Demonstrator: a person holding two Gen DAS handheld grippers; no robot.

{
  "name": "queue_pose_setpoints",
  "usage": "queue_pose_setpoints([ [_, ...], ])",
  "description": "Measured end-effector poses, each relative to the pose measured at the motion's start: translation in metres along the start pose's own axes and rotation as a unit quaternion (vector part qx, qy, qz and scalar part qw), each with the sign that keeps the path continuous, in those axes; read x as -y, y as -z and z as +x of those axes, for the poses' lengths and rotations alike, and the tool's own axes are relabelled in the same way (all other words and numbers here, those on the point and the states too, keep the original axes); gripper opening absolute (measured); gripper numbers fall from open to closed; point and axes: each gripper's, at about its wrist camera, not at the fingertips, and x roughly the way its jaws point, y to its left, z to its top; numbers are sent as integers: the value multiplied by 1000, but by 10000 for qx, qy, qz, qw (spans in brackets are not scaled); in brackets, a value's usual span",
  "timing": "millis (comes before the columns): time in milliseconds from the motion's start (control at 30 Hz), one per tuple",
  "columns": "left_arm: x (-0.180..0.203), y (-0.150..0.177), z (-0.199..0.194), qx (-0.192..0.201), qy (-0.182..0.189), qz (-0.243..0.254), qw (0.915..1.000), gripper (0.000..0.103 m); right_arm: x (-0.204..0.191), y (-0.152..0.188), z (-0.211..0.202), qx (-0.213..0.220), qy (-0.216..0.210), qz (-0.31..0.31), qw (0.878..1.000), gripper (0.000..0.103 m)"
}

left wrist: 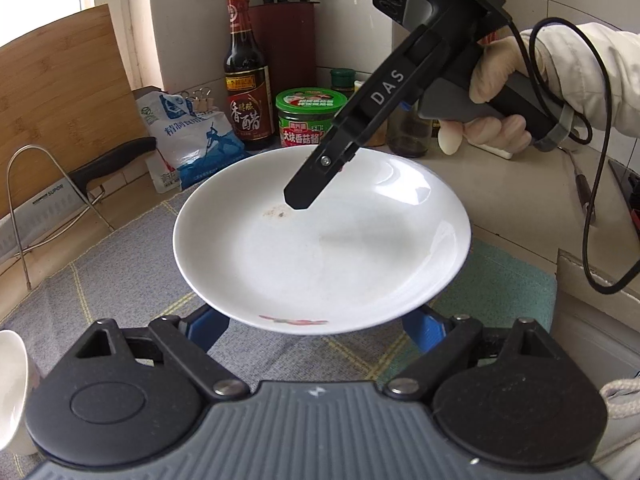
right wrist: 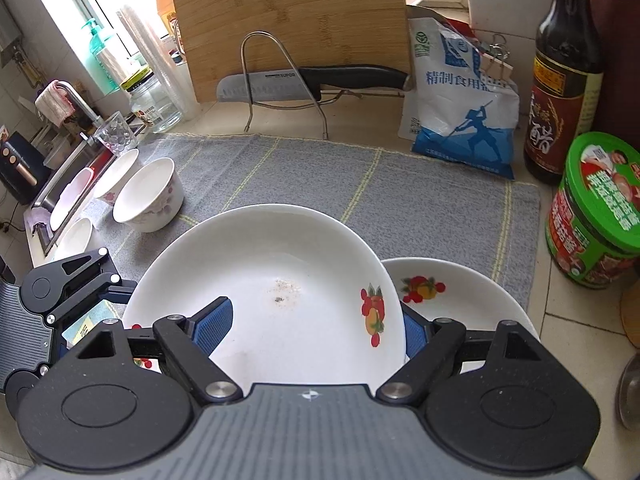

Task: Organize plates and bowls
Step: 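Carry the held plate with the right tool toward the plate stack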

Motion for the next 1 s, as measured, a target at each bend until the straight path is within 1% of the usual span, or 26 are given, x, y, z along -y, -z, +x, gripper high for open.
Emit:
queue_pose_setpoints([
  [167,7,-7,11,-41,174,120,9998,93,15,15,-10,47,113,205,9997,89],
  [333,13,-11,20,-78,270,184,9994,93,30,26,-13,66,205,362,9991,89],
  [600,16,-17,31,-164,299,220,9992,93,46,33,-11,81,208,517,9984,89],
  [1000,17,-20,41,-245,326,313,9987,93,55,37,-6,-2,309,511,9982,89],
])
